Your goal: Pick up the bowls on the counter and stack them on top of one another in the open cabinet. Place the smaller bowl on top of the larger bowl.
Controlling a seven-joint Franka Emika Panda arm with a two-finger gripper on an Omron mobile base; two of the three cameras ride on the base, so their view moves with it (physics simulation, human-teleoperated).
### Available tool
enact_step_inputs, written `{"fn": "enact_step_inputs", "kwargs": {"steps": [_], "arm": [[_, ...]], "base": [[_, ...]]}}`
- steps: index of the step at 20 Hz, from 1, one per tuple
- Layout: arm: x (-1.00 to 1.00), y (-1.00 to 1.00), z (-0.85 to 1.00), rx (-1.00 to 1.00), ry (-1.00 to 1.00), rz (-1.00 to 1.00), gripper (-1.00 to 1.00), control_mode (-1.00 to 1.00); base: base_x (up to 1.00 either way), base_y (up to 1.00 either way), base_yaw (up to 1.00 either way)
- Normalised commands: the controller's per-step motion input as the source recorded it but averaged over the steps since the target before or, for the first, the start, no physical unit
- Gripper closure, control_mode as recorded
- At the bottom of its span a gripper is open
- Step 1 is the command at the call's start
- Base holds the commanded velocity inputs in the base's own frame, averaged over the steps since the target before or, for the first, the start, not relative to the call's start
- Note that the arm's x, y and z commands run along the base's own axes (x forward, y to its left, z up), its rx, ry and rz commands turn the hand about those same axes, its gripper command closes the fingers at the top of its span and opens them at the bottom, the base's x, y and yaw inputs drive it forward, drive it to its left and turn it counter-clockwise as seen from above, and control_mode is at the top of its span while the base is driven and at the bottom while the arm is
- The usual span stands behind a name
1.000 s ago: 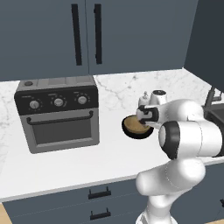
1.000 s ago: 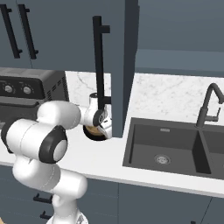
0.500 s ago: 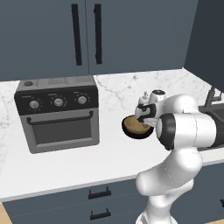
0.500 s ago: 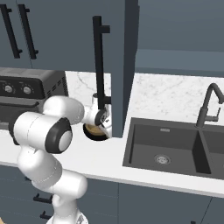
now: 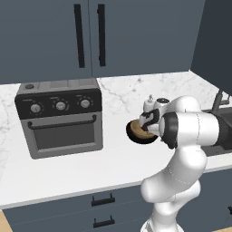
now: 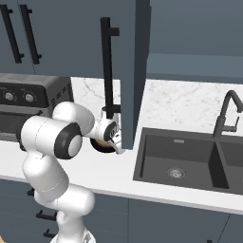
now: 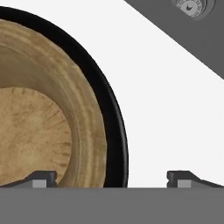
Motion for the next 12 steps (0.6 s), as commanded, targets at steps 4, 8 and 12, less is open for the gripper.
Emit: {"fn": "enact_step_inputs", "kwargs": {"steps": [4,8,12], "arm": [[0.0,0.0,0.0,0.0,0.0,0.0,-1.0,-1.0],[0.0,0.0,0.0,0.0,0.0,0.0,1.0,-1.0],[0.0,0.0,0.0,0.0,0.0,0.0,1.0,-1.0]], "base": [[0.0,0.0,0.0],[0.0,0.0,0.0],[0.0,0.0,0.0]]}}
